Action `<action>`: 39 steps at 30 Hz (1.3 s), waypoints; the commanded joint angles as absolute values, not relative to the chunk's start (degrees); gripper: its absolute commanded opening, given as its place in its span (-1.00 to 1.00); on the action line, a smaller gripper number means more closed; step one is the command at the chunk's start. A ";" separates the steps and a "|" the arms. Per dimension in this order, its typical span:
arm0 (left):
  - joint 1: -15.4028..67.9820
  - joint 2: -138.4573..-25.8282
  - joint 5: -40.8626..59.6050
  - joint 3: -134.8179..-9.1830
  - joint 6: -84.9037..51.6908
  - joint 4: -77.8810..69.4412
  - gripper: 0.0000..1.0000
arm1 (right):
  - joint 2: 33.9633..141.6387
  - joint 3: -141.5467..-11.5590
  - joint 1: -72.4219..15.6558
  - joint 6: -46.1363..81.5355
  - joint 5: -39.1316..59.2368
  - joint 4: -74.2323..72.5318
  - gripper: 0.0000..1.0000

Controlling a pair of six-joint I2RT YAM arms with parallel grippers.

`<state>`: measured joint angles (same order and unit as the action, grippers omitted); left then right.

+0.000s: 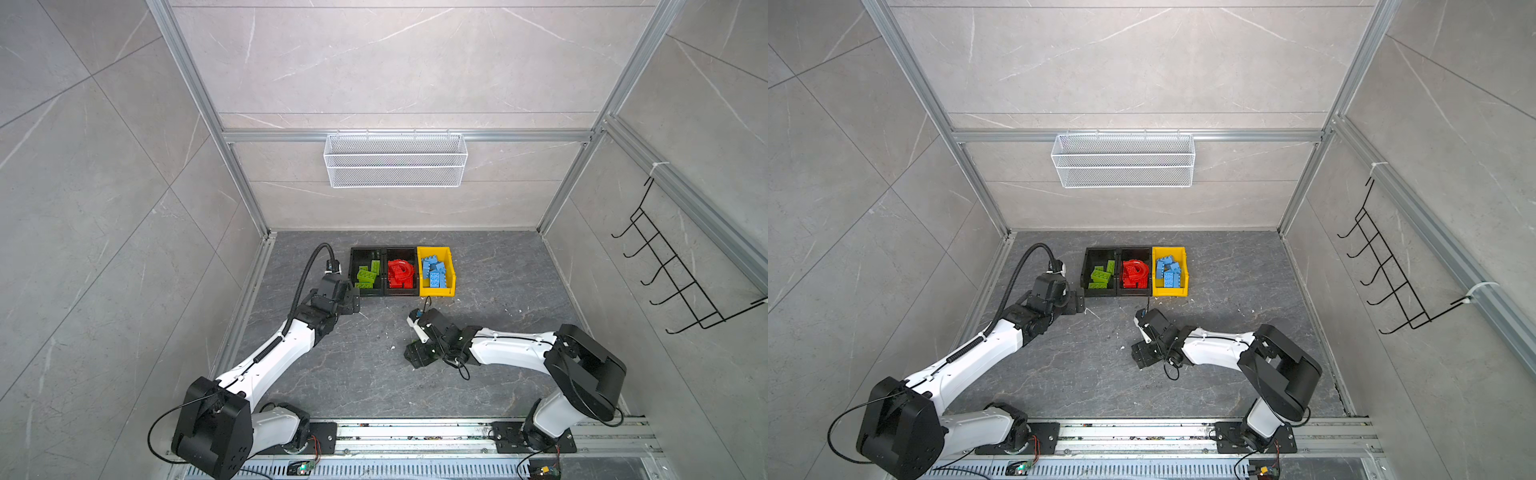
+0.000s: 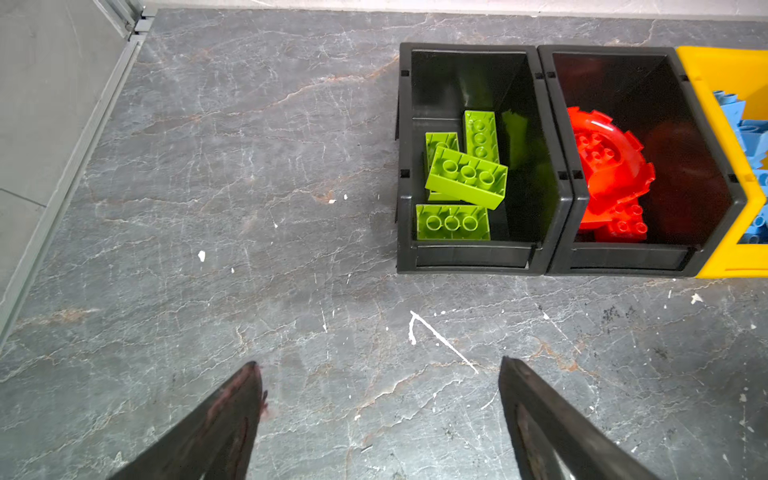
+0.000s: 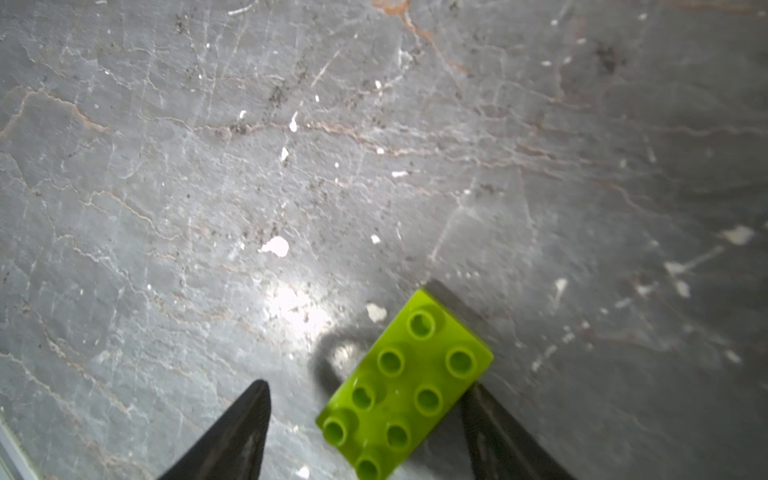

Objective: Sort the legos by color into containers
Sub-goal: 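Close the right gripper on the last lime-green brick while the left arm withdraws, then lift the lime-green brick with the right gripper and carry it over the black compartment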

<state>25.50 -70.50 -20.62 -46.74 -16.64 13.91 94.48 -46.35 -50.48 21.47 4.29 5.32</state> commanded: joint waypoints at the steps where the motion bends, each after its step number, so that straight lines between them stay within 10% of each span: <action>1: 25.22 -67.94 -23.02 -45.73 -17.82 14.10 0.83 | 97.08 -49.56 -52.42 21.70 0.05 8.16 0.40; 25: 24.92 -55.48 -26.02 -38.14 -20.92 15.29 0.92 | 97.88 -54.81 -55.02 19.53 -6.93 12.53 -0.37; 39: 24.94 -49.83 -26.11 -36.41 -21.97 18.65 0.94 | 101.52 -66.51 -52.57 14.90 -3.66 5.22 -0.44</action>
<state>25.34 -51.64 -25.36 -37.32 -20.60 17.47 99.59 -63.53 -53.91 16.86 -5.08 9.08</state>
